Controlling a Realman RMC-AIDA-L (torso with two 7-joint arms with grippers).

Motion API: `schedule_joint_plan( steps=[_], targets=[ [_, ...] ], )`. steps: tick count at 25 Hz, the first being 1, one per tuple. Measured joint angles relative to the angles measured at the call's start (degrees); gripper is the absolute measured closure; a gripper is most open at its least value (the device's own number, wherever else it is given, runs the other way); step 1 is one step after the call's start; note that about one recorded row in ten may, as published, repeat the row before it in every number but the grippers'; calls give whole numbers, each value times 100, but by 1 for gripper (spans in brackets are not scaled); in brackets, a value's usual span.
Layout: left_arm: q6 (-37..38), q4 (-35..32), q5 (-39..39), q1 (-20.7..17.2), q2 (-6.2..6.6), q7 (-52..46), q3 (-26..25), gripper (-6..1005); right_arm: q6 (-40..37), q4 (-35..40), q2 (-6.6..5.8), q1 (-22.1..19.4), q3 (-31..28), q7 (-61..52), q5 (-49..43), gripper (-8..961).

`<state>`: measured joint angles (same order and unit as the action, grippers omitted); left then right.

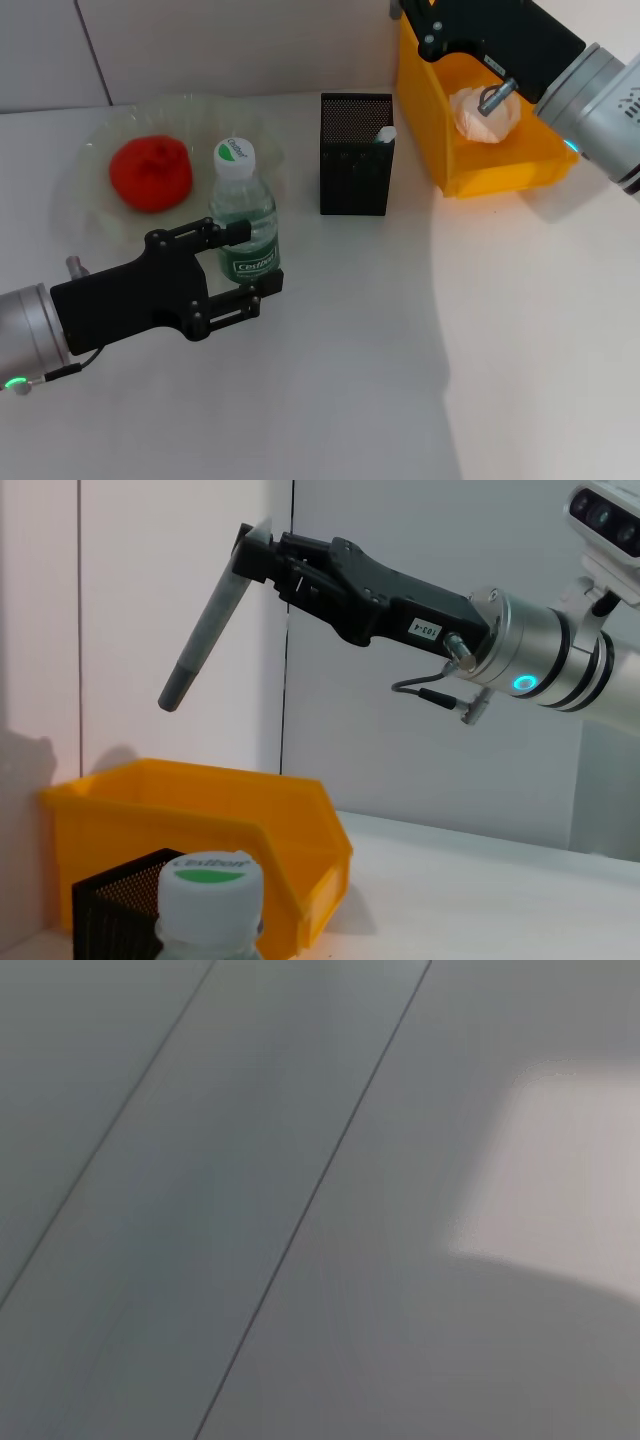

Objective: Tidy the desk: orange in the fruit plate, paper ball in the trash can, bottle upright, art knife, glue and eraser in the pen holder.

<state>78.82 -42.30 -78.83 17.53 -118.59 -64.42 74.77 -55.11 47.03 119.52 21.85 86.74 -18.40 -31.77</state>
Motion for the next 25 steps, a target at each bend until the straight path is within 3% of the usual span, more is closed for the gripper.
schedule_joint_plan(
  steps=[11, 16, 25],
  targets=[
    [-57, 25, -25, 40, 15, -19, -6, 316, 196, 85, -20, -37, 19, -999, -59, 803],
    [51, 4, -56, -64, 21, 71, 58, 316, 495, 226, -23, -41, 26, -1637, -529, 803],
    [72, 36, -137, -96, 8, 121, 154, 315, 733, 98, -26, 3, 50, -1991, -698, 803]
  ],
)
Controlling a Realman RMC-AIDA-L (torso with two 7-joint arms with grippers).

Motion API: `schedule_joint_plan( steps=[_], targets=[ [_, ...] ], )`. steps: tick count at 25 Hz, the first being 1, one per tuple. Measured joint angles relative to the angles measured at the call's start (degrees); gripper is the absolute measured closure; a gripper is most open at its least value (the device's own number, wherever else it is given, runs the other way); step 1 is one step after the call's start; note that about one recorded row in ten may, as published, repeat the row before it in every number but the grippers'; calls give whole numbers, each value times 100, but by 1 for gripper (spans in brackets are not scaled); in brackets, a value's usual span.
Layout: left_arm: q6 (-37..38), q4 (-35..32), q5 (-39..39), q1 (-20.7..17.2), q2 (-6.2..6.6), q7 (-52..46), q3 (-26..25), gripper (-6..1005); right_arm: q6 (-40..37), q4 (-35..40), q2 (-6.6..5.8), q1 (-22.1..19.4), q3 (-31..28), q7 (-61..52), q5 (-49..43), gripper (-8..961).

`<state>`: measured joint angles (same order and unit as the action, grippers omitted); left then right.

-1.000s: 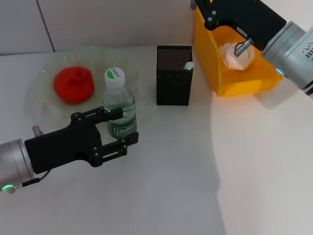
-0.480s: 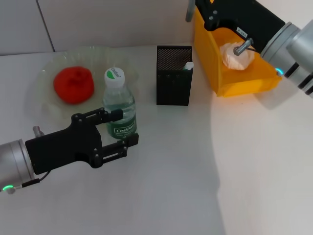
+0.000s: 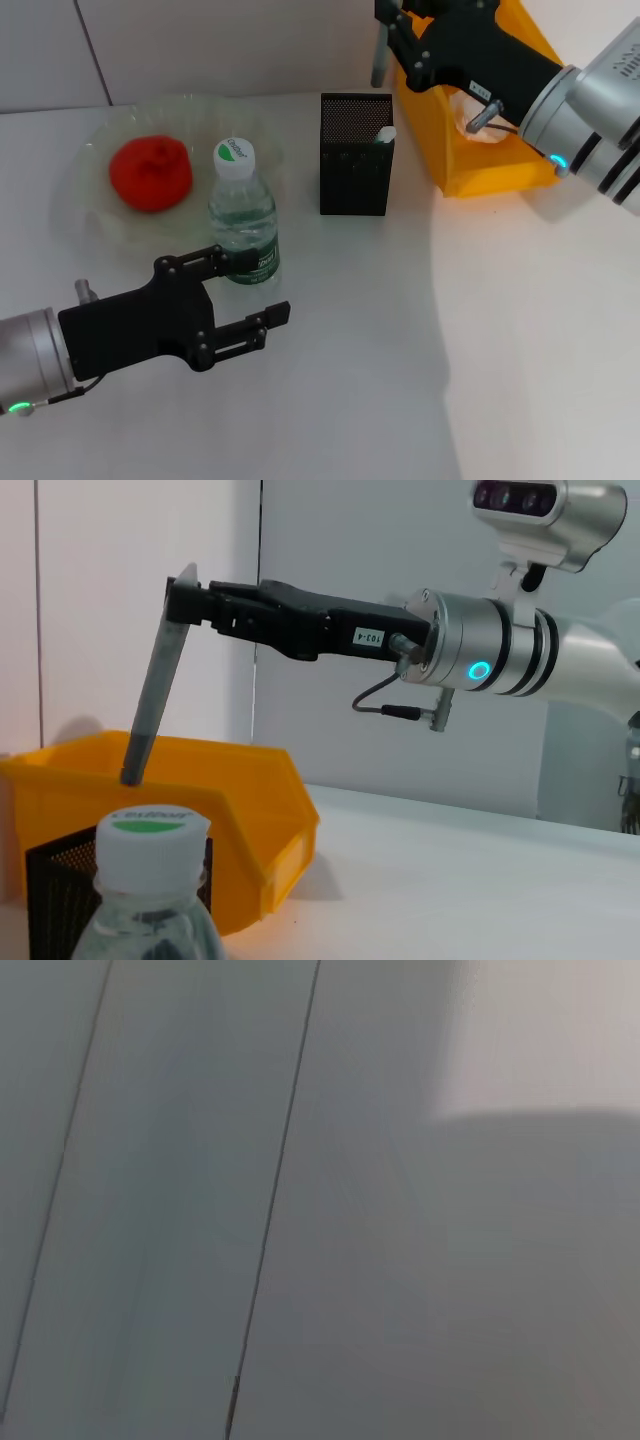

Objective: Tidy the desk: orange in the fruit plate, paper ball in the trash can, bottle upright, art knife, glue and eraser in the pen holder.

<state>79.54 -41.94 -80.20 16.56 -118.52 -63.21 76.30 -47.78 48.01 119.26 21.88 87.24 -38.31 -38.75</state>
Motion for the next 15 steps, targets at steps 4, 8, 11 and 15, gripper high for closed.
schedule_joint_plan(
  steps=[4, 8, 11, 15],
  targets=[
    [0, 2, -2, -2, -5, 1, 14, 315, 11, -190, 0, 97, 43, -87, -6, 803],
    [0, 2, -4, -4, -6, 1, 35, 315, 19, -455, 0, 257, 58, -187, -7, 803],
    [1, 6, -5, -4, 0, 2, 38, 314, 22, -699, 0, 405, 47, -183, -6, 803],
    [0, 10, -6, -4, 3, 2, 51, 314, 23, -1045, 0, 606, 4, -161, -1, 803]
  ],
)
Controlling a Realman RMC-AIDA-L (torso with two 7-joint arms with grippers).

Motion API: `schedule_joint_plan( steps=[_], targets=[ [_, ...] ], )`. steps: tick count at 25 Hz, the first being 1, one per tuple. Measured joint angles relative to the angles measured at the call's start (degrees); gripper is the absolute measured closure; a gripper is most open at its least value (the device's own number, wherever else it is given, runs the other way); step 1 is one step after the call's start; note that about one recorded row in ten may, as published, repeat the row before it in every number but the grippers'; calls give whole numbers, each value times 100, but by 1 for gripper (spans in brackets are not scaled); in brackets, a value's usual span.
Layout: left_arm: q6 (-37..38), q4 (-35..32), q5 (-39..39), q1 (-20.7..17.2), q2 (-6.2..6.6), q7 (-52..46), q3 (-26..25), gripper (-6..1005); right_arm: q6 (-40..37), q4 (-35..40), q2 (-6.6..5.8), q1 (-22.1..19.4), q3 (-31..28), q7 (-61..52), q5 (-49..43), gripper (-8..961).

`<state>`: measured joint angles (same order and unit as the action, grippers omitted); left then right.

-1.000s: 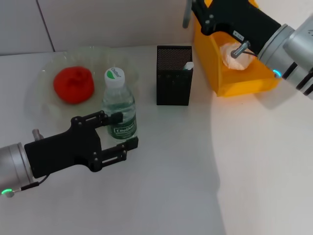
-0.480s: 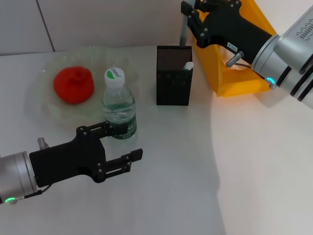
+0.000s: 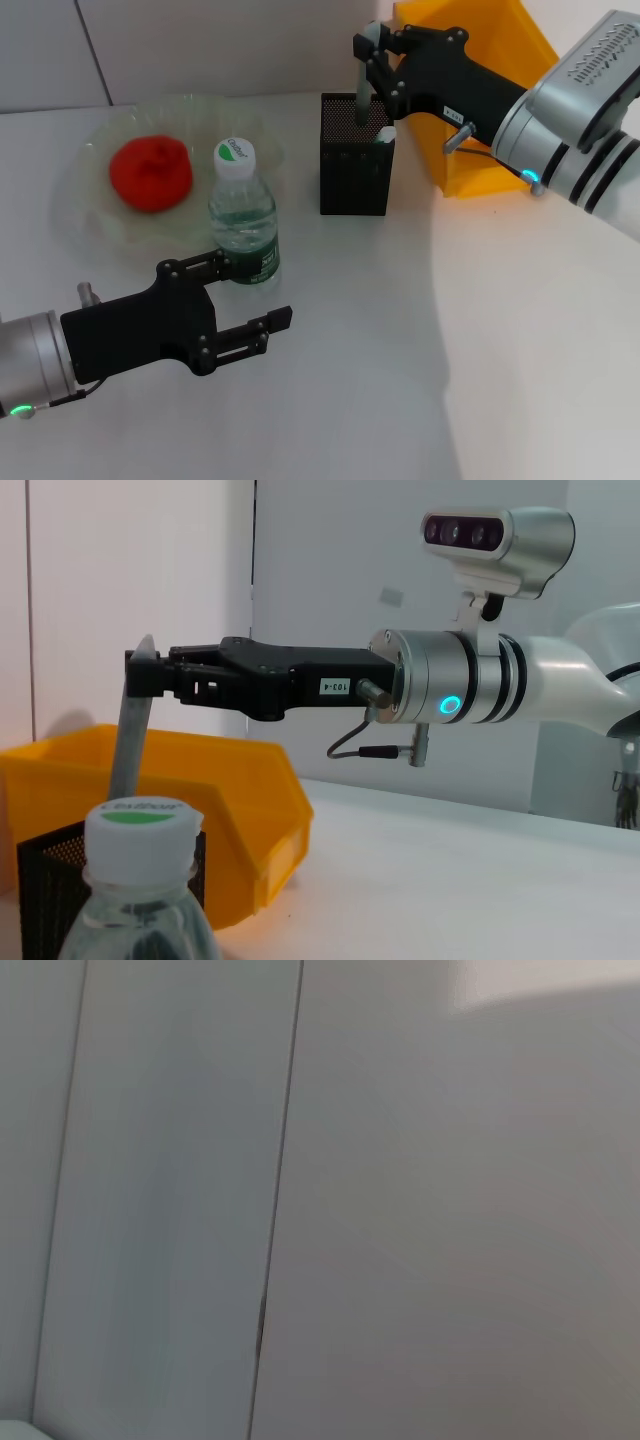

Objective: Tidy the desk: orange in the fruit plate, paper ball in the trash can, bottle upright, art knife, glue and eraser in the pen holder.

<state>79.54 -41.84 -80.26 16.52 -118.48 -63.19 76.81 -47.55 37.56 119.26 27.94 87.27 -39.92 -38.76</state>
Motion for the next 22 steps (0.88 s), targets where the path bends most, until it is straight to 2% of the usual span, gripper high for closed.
schedule_joint_plan(
  steps=[14, 22],
  targets=[
    [-39, 23, -7, 0, 1, 7, 11, 313, 1, -197, 36, 55, 41, 293, 42, 785],
    [-16, 27, 5, -31, -6, 9, -10, 312, -86, -128, 22, -49, -13, 214, 66, 439]
  ],
)
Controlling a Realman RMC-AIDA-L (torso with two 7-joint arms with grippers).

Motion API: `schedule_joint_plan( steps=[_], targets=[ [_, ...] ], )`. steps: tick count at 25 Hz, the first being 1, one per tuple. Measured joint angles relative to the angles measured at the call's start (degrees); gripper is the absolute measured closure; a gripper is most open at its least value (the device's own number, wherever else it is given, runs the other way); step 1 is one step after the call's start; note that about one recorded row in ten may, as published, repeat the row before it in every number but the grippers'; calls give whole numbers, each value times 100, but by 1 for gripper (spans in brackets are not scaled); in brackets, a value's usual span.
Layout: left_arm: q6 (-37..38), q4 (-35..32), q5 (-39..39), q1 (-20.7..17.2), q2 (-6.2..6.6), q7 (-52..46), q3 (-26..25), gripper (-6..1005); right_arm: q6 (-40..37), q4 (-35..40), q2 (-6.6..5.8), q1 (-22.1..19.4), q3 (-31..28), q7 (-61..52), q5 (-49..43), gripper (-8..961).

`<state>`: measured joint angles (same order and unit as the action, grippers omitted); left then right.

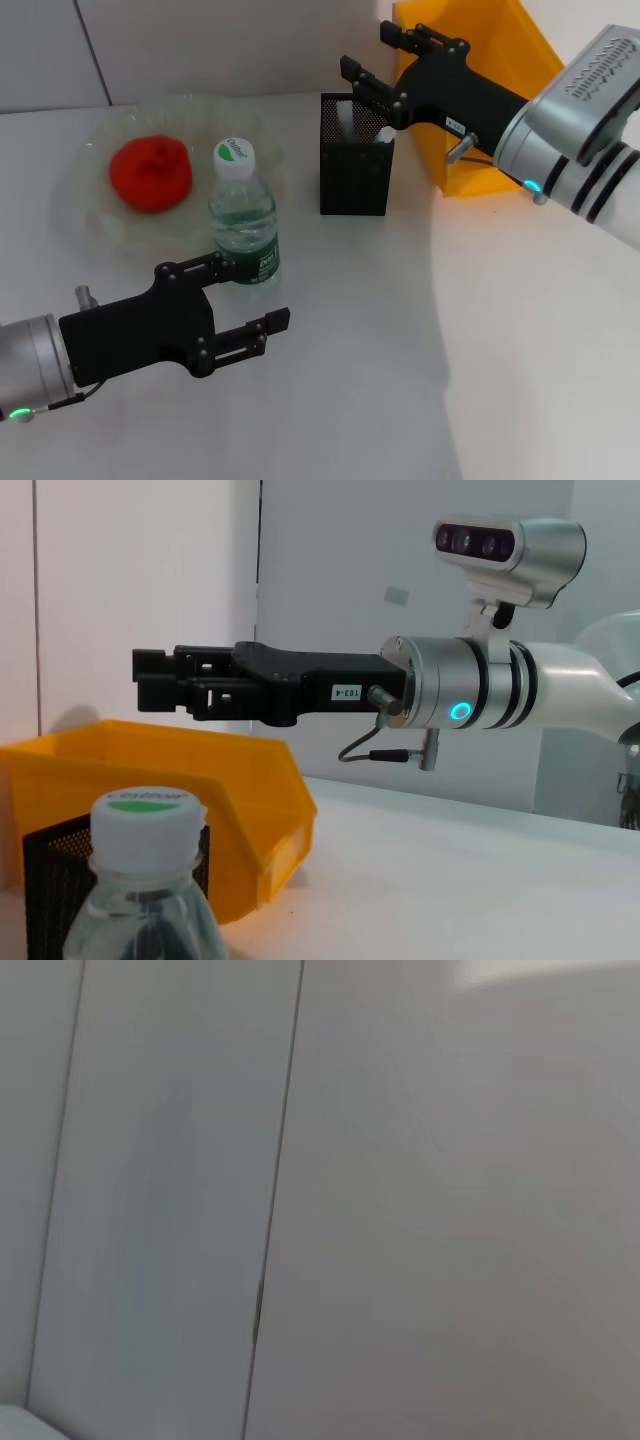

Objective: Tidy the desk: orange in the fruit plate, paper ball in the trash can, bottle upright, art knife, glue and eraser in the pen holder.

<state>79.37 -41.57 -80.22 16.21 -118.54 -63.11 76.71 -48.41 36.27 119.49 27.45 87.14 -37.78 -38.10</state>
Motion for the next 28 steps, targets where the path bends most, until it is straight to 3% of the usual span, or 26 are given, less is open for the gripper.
schedule_joint_plan(
  steps=[4, 6, 7, 10, 15, 20, 28],
  targets=[
    [13, 0, 7, -24, 3, 1, -15, 312, -260, 359, -58, -346, 2, -243, -96, 296],
    [47, 0, 4, -64, 11, 66, -24, 312, -605, 719, -198, -690, -105, -796, -534, 233],
    [75, 1, 2, -79, 13, 124, -28, 312, -605, 719, -198, -690, -105, -796, -534, 202],
    [92, 1, 0, -89, 14, 163, -30, 311, -1316, 981, -398, -870, -582, -1925, -1919, 161],
    [110, 1, -2, -99, 18, 196, -33, 309, -3343, 715, -533, -751, -2036, -2607, -4514, 135],
    [313, 52, -10, -100, 31, 230, -26, 297, -4420, 523, -554, -731, -2817, -2465, -5688, 115],
    [326, 459, -146, 242, 17, 231, 57, 263, -4519, -191, -512, -635, -2915, -1875, -5972, 115]
  ],
)
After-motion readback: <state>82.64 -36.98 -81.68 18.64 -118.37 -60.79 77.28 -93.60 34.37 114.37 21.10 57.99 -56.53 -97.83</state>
